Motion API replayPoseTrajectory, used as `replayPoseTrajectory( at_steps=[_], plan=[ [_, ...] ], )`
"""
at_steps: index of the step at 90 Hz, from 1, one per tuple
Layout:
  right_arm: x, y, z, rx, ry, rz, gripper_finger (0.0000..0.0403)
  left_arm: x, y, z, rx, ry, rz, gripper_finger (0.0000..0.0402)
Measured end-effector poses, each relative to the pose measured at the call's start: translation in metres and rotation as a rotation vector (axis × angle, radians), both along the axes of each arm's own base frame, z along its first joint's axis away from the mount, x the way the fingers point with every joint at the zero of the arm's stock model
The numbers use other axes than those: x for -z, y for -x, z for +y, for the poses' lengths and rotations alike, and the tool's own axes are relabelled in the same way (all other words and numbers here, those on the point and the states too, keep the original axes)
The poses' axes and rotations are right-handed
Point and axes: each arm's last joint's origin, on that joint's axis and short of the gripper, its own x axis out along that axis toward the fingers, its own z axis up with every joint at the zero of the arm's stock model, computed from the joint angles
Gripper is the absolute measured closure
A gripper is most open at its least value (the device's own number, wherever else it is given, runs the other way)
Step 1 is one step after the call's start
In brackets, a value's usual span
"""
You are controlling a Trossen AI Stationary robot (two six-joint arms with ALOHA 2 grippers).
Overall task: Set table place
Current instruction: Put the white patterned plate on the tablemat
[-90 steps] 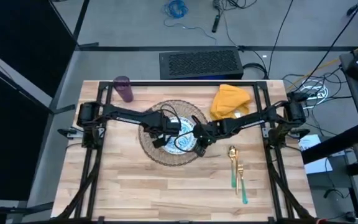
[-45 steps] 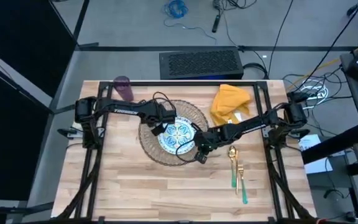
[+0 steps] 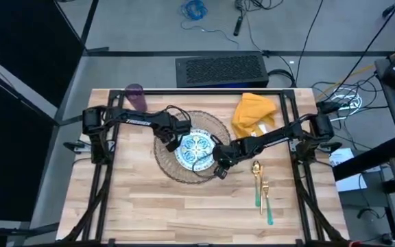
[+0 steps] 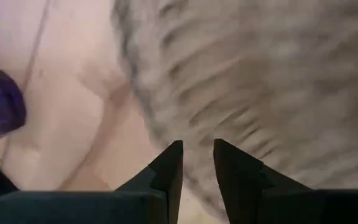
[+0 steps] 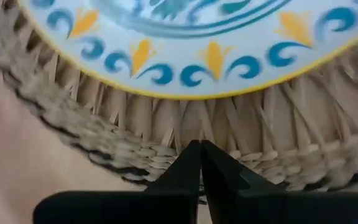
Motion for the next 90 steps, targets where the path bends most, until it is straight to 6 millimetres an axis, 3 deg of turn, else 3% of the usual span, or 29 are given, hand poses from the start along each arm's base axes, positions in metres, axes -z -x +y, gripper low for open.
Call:
replayPoseTrajectory(
  at_steps=[16,44,59,80,90],
  plan=[
    [-0.001,0.009,0.021,-0.015,-0.010,0.038,0.0403,0.000,-0.002,-0.009,0.025,0.012,0.000,0.0325],
    [-0.020,0.006,0.023,0.001,-0.034,-0.093,0.0403,0.001,-0.009,-0.010,0.021,0.030,-0.084,0.0325],
    [-0.022,-0.001,0.015,0.005,-0.011,-0.152,0.0403,0.001,-0.014,-0.010,0.028,0.051,-0.136,0.0325],
    [-0.024,-0.009,-0.012,0.060,0.046,-0.199,0.0403,0.001,-0.015,-0.010,0.029,0.051,-0.144,0.0325],
    [-0.024,-0.008,-0.009,0.047,0.045,-0.199,0.0403,0.001,-0.015,-0.010,0.028,0.051,-0.145,0.0325]
  ],
)
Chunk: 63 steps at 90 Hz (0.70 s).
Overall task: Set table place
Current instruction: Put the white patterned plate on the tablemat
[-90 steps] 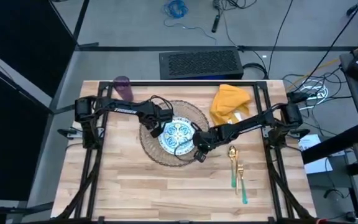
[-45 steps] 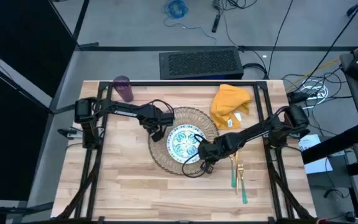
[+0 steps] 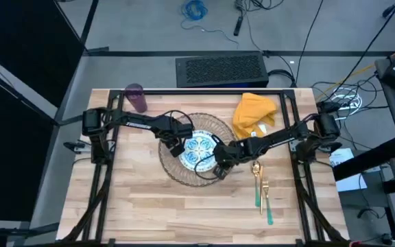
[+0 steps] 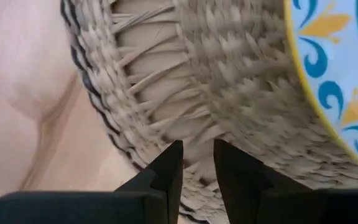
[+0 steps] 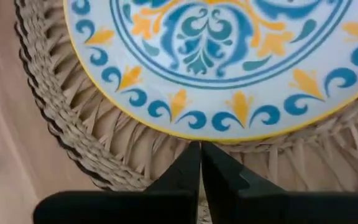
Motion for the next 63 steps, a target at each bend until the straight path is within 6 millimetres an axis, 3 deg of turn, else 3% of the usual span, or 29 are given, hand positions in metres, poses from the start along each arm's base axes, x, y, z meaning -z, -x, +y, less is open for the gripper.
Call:
replayPoseTrajectory(
  at_steps=[19,38,63],
  plan=[
    [0.003,0.012,0.029,-0.039,-0.018,0.083,0.0403,0.000,0.001,-0.002,0.010,0.000,0.013,0.0325],
    [0.006,0.024,0.049,-0.049,-0.004,0.140,0.0403,-0.003,0.023,0.015,-0.027,-0.107,0.227,0.0325],
    [0.005,0.022,0.045,-0.029,0.050,0.123,0.0403,-0.001,0.016,0.023,-0.043,-0.056,0.134,0.0325]
  ],
)
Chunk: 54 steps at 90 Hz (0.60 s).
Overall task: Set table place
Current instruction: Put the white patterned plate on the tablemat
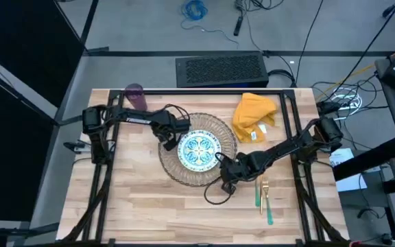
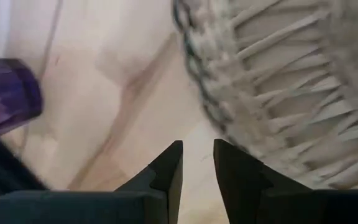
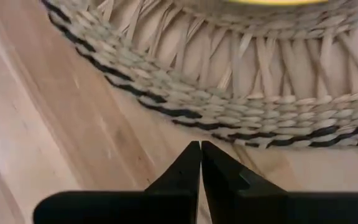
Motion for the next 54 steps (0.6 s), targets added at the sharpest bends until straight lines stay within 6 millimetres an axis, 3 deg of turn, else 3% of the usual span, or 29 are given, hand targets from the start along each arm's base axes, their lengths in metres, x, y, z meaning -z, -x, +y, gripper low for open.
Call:
replayPoseTrajectory(
  at_steps=[24,54],
  plan=[
    [-0.003,-0.014,-0.034,0.004,0.037,-0.062,0.0403,0.001,-0.011,0.002,0.015,0.007,-0.119,0.0329],
    [-0.007,-0.028,-0.066,-0.009,0.083,-0.165,0.0403,0.005,-0.013,0.002,-0.033,0.004,-0.134,0.0381]
  ],
)
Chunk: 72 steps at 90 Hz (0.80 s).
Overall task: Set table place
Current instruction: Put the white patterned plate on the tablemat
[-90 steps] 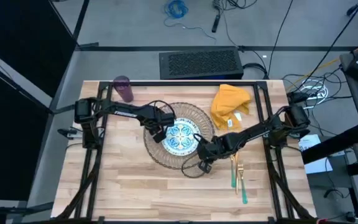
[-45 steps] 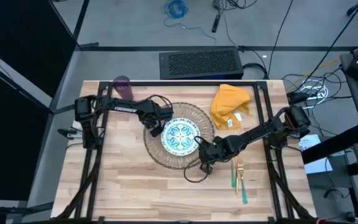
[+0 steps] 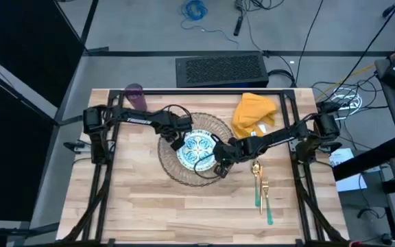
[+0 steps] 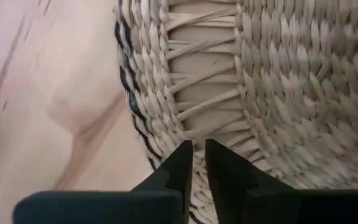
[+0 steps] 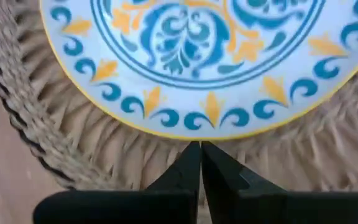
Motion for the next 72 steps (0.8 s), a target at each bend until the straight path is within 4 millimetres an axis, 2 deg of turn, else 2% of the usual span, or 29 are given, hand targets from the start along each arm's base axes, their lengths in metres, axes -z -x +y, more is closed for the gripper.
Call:
replayPoseTrajectory(
  at_steps=[12,19,36,48,72],
  plan=[
    [-0.003,-0.006,-0.019,0.022,0.019,-0.058,0.0403,0.000,0.000,-0.001,0.003,-0.001,0.000,0.0384],
    [-0.002,-0.004,-0.021,0.023,0.020,-0.035,0.0403,0.000,0.000,-0.001,0.003,-0.005,0.004,0.0384],
    [0.003,0.007,0.005,-0.003,0.006,0.077,0.0403,-0.001,0.005,-0.001,0.005,-0.033,0.063,0.0385],
    [0.004,0.010,0.024,-0.027,-0.014,0.090,0.0403,-0.002,0.010,0.001,0.002,-0.072,0.117,0.0385],
    [0.005,0.015,0.042,-0.028,-0.042,0.107,0.0403,-0.001,0.009,0.006,-0.018,-0.039,0.080,0.0385]
  ],
)
